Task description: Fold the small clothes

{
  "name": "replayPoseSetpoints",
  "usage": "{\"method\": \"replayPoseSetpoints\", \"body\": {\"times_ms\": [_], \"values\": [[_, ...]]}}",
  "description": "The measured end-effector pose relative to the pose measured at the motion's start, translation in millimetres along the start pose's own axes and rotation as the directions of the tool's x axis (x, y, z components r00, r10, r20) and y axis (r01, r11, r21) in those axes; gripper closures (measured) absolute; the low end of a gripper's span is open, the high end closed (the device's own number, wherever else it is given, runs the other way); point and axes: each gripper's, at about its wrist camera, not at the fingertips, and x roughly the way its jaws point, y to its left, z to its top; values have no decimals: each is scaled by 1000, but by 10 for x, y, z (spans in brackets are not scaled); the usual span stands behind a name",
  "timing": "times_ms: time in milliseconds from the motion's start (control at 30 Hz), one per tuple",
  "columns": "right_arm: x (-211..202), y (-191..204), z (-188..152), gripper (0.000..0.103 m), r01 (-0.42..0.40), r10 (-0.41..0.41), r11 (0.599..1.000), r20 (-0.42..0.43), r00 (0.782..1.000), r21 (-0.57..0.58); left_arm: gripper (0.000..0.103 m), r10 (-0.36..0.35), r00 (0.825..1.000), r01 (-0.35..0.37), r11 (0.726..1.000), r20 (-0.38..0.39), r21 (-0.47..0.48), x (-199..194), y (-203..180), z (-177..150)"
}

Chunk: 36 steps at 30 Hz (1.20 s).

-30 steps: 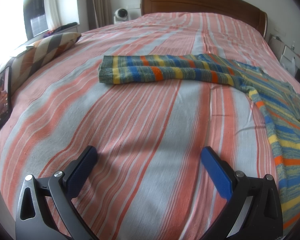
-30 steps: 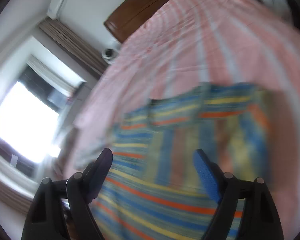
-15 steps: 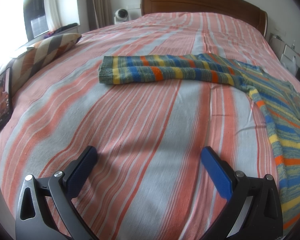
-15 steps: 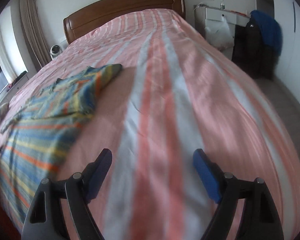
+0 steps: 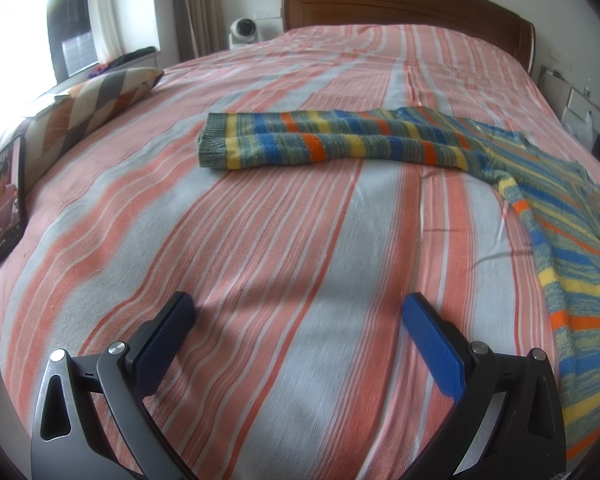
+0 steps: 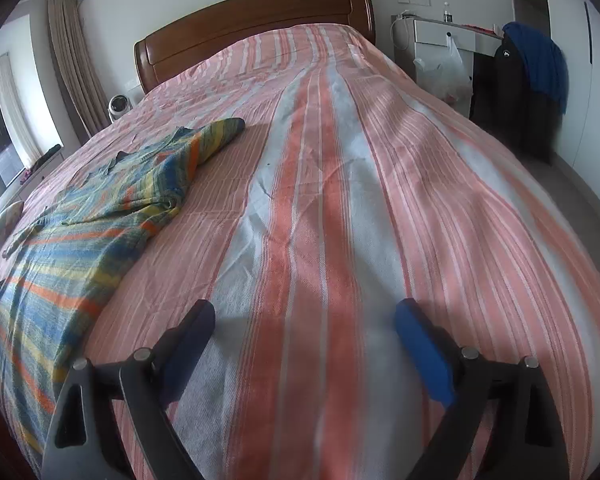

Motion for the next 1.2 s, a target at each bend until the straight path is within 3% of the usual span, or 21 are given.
{"method": "replayPoseSetpoints", "body": {"times_ms": [1200], "values": [[12, -4, -19, 9, -10, 10, 1000, 1, 1000, 2, 0, 7, 1000, -7, 1000, 3, 5, -2, -21, -7]]}}
